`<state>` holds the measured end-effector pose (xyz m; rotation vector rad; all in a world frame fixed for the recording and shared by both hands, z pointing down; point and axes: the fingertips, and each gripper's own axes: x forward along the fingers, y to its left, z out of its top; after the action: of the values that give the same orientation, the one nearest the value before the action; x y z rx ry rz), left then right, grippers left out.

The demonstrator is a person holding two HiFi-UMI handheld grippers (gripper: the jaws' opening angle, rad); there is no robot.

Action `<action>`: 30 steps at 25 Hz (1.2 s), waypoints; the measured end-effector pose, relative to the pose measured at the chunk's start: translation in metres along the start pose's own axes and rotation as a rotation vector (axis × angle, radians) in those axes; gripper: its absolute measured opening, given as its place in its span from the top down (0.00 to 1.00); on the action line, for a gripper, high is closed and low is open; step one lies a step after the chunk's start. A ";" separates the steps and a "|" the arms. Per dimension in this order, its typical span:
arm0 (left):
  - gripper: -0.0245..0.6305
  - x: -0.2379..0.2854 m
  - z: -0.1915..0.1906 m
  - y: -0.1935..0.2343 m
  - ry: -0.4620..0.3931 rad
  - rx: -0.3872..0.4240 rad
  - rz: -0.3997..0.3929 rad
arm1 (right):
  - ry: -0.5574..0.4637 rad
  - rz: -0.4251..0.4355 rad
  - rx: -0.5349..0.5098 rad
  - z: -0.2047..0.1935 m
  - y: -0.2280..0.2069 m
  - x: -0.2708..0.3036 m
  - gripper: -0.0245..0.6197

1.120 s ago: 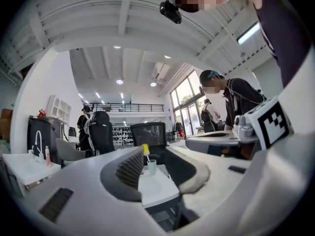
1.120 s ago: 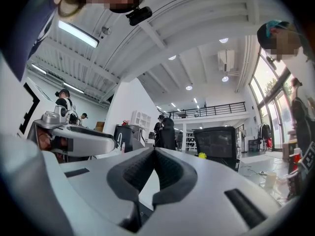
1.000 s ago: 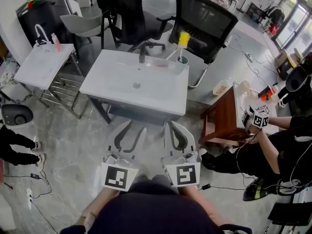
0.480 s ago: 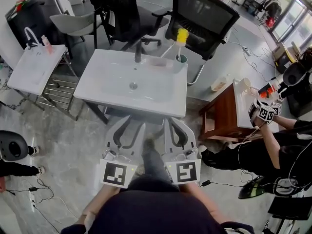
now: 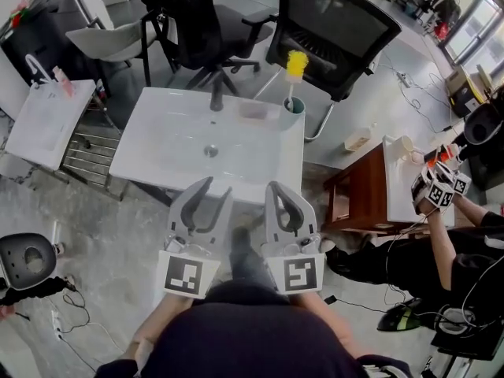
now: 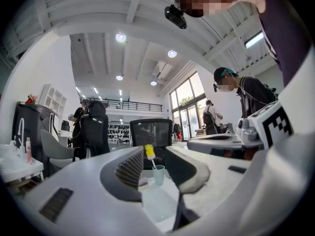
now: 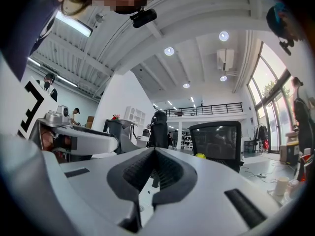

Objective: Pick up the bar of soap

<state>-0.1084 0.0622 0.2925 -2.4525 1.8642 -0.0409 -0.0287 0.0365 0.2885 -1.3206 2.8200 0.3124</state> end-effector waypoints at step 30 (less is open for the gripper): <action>0.78 0.237 -0.018 0.090 0.011 0.055 -0.012 | -0.027 -0.050 0.018 -0.039 -0.146 0.196 0.94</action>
<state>-0.1321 -0.1906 0.3013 -2.4324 1.8270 -0.1055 -0.0408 -0.2104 0.2831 -1.3701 2.7558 0.3003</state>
